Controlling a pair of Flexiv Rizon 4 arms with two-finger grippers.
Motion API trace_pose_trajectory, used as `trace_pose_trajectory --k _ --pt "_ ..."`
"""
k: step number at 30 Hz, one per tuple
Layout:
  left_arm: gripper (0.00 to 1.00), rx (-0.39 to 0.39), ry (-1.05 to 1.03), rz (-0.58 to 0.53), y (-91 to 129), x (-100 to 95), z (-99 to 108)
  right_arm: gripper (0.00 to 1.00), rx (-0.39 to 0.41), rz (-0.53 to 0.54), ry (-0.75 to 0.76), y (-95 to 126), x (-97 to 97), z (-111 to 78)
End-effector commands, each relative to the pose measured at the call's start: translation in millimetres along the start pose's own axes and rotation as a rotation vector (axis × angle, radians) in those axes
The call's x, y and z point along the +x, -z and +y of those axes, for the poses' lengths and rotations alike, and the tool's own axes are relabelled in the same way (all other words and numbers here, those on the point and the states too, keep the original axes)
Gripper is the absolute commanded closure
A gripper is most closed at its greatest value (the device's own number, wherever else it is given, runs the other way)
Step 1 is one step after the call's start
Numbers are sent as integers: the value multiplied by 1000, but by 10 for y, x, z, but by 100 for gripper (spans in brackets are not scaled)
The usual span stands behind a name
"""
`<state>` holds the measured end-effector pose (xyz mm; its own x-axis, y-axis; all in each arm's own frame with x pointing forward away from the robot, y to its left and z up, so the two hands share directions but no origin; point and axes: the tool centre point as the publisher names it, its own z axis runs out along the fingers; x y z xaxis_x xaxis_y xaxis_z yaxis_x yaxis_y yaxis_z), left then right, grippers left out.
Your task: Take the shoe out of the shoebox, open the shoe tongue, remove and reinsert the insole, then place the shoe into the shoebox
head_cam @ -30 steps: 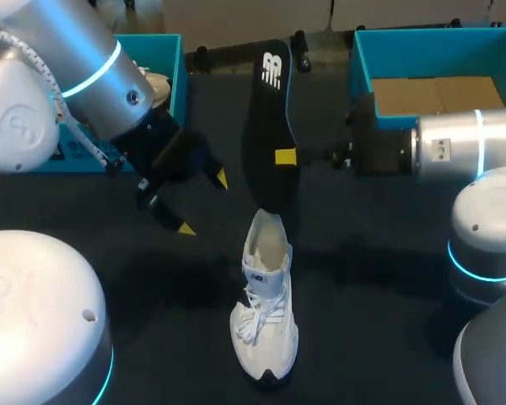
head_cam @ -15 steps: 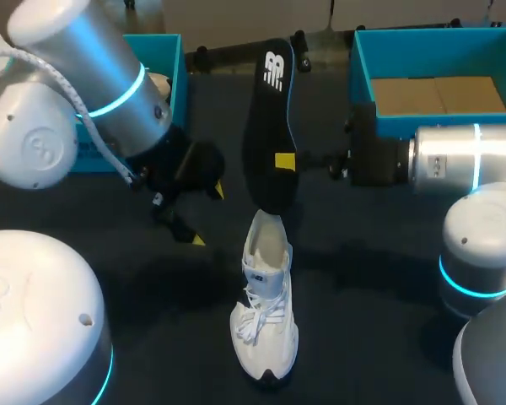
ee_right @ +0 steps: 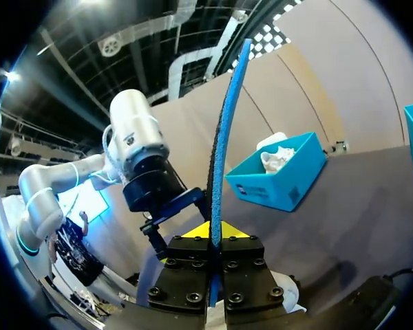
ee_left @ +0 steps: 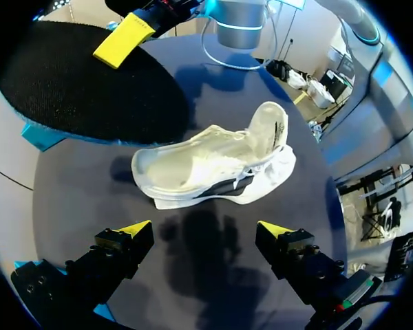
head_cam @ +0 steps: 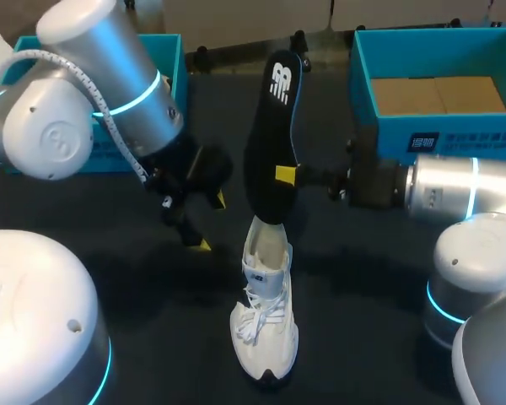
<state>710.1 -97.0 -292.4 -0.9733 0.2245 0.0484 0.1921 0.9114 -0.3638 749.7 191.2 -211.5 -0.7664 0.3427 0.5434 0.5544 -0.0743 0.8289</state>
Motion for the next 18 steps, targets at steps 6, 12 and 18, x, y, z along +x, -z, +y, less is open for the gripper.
trace_pose_trajectory --k 6,12,18 --pt "0 0 18 4 -26 -33 -16 100 -4 -4 0 -16 3 -28" --pt "0 -9 40 -17 -123 -12 6 100 -12 20 15 -77 -56 -108" --pt "0 -28 63 -45 -240 45 1 100 -22 36 34 -104 -78 -174"
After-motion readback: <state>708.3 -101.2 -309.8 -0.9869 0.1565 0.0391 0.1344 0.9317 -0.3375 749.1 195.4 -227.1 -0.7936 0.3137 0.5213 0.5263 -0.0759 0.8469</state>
